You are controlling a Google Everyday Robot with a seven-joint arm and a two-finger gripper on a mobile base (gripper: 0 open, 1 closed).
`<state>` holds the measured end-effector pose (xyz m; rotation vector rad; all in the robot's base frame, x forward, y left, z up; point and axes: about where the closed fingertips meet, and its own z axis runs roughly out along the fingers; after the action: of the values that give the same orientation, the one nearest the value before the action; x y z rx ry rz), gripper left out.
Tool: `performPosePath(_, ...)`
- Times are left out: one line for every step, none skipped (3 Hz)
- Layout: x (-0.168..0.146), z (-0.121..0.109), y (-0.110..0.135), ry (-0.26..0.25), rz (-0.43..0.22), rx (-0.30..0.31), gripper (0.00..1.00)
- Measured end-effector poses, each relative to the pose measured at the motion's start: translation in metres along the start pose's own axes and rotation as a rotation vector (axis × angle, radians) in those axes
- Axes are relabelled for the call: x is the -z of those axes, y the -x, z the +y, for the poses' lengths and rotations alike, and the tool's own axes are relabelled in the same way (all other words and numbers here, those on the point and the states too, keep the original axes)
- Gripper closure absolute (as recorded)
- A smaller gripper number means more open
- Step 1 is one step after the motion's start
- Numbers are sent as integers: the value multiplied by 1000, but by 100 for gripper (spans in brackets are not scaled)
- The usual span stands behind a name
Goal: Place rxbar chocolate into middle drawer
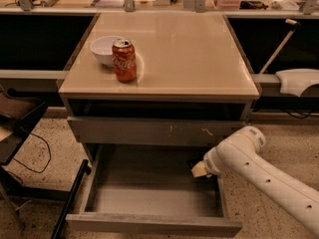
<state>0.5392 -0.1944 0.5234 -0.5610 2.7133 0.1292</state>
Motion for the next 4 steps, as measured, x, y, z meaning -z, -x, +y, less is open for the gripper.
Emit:
performPosePath(-55,-4,-18,-18,34,-8,100)
performPosePath(-59,-4,-20,-20,39,-5,100)
performPosePath(-67,-3,-22,-4,43,-15,100)
performPosePath(-109,12,-29,32,87,34,100)
